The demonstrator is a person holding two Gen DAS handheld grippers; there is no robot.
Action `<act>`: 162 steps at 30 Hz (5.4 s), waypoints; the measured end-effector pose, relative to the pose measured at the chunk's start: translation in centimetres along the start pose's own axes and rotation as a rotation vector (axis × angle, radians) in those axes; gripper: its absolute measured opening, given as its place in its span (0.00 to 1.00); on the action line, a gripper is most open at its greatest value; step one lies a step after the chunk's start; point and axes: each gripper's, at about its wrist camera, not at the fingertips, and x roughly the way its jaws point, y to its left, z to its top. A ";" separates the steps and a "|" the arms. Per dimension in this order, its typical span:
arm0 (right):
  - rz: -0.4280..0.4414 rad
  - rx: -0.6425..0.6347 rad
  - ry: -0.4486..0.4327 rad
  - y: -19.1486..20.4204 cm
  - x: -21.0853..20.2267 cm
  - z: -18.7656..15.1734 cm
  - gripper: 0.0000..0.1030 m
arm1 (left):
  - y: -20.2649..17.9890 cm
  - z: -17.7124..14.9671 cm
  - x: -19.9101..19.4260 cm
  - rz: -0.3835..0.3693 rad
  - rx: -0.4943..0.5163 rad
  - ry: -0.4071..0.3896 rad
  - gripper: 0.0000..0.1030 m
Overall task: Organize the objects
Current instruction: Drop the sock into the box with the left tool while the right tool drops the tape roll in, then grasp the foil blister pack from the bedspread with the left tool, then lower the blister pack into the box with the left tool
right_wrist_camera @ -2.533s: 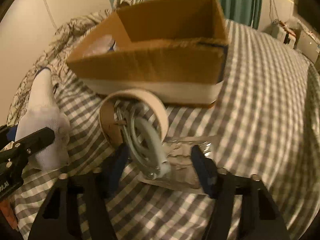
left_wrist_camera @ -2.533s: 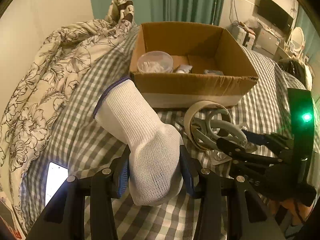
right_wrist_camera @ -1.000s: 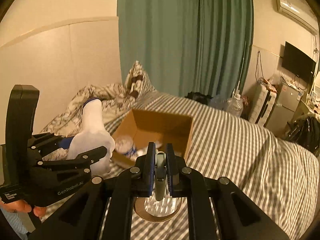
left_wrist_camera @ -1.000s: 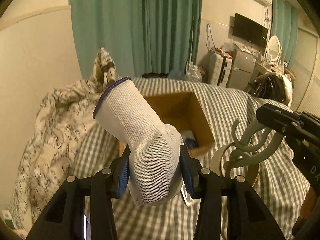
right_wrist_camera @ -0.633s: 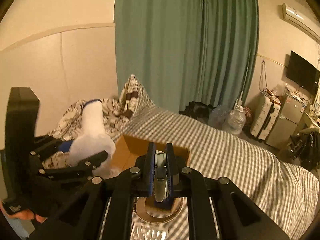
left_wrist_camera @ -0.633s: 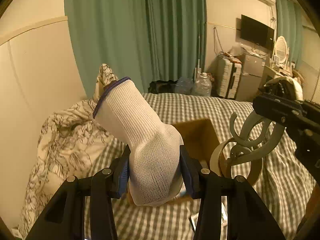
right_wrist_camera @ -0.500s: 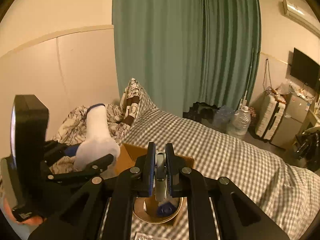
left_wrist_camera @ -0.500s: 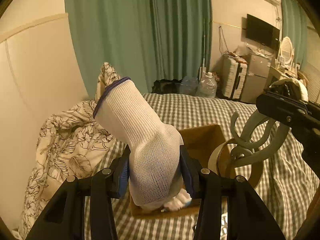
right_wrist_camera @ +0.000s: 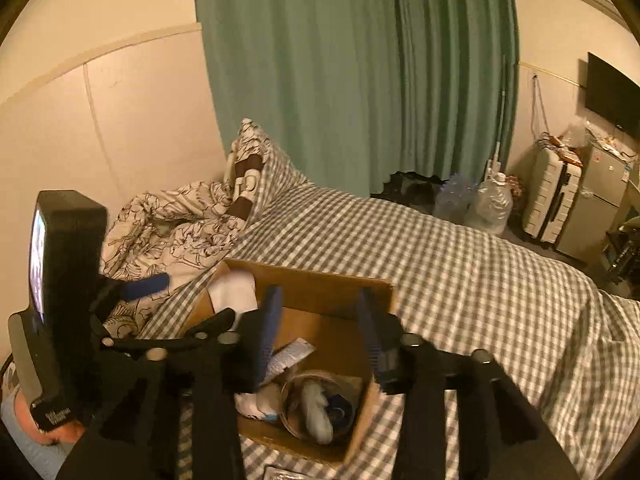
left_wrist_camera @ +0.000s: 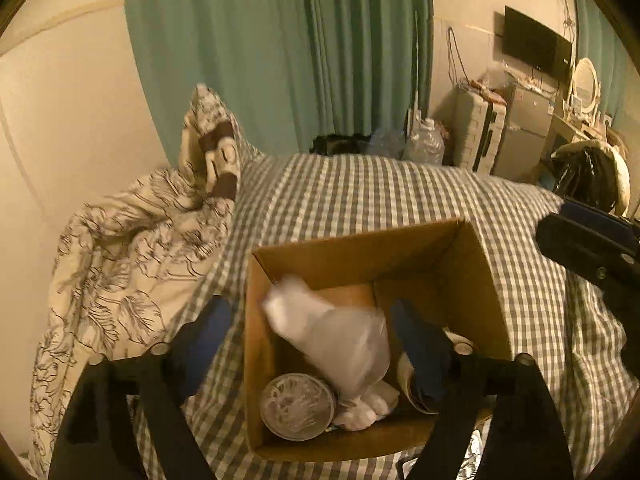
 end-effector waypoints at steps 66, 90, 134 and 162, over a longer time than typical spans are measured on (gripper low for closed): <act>-0.321 0.261 0.295 -9.5 -6.5 -21.2 0.92 | -14.1 -19.1 3.2 -0.156 0.045 0.321 1.00; -0.395 0.204 0.267 -8.2 -6.7 -22.0 0.92 | -8.6 -19.6 1.5 -0.227 -0.086 0.313 0.39; -0.243 0.123 0.005 -1.5 -12.2 -9.6 0.92 | -1.4 -5.0 -11.1 -0.299 0.090 -0.007 0.08; -0.194 0.096 -0.005 -4.7 2.1 -3.8 0.99 | -1.8 -2.9 3.4 -0.192 0.060 0.068 0.67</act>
